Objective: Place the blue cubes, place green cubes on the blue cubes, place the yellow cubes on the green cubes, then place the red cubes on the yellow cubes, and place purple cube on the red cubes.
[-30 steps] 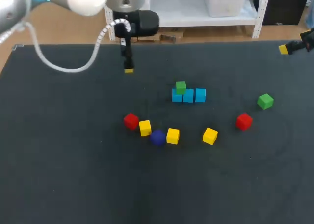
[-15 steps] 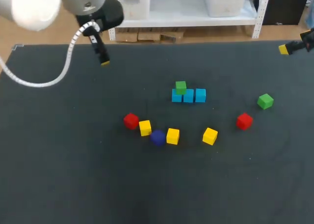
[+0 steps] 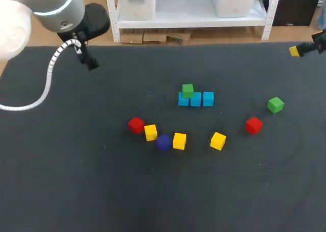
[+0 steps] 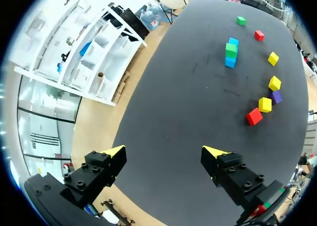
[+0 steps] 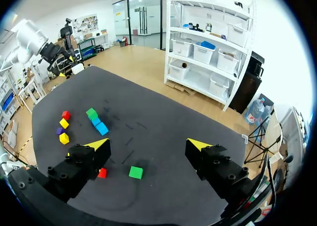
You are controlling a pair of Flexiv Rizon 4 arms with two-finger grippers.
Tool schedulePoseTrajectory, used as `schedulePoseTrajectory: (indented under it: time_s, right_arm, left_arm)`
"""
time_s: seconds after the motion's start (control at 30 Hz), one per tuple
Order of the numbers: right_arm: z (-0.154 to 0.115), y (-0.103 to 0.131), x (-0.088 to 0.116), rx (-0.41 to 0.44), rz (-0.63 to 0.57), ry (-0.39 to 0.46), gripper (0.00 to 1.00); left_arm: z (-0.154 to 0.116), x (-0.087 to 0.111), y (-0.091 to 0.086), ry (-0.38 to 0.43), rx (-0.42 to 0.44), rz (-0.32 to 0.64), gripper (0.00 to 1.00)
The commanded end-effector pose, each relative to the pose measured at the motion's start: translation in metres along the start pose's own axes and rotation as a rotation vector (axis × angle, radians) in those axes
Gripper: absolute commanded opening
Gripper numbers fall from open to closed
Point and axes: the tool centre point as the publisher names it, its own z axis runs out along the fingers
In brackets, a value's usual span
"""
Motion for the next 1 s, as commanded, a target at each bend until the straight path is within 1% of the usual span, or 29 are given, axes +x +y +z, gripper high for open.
schedulePoseTrajectory:
  time_s: [0.03,0.27,0.4,0.43,0.47,0.5,0.6,0.63,0.83,0.97,1.0]
  right_arm:
    - [-0.001,-0.001,0.0,-0.006,-0.001,-0.001,1.0]
    - [-0.001,-0.001,0.0,-0.006,-0.001,-0.001,1.0]
    - [-0.001,-0.001,0.0,-0.006,-0.001,-0.001,1.0]
    - [-0.001,-0.001,0.0,-0.006,-0.001,-0.001,1.0]
    - [-0.001,-0.001,0.0,-0.006,-0.001,-0.001,1.0]
    - [-0.001,-0.001,0.0,-0.006,-0.001,-0.001,1.0]
    - [-0.001,-0.001,0.0,-0.006,-0.001,-0.001,1.0]
    - [-0.001,-0.001,0.0,-0.006,-0.001,-0.001,1.0]
    - [-0.001,-0.001,0.0,-0.006,-0.001,-0.001,1.0]
    - [-0.001,-0.001,0.0,-0.006,-0.001,-0.001,1.0]
    - [-0.001,-0.001,0.0,-0.006,-0.001,-0.001,1.0]
  left_arm:
    - [0.0,0.002,-0.001,-0.015,-0.004,0.0,1.0]
    - [0.0,0.002,-0.001,-0.015,-0.004,0.0,1.0]
    - [-0.003,0.003,0.004,-0.204,0.028,-0.205,1.0]
    - [-0.004,0.004,0.005,-0.223,0.014,-0.24,1.0]
    - [-0.004,0.004,0.005,-0.229,0.009,-0.253,1.0]
    - [-0.003,0.005,0.006,-0.25,0.017,-0.28,1.0]
    - [-0.005,0.005,0.008,-0.278,0.018,-0.307,1.0]
    - [-0.006,0.006,0.009,-0.302,0.028,-0.322,1.0]
    - [-0.019,0.005,0.019,-0.337,0.001,-0.326,1.0]
    - [-0.028,-0.004,0.025,-0.342,-0.038,-0.299,1.0]
    - [-0.031,-0.007,0.026,-0.357,-0.031,-0.286,1.0]
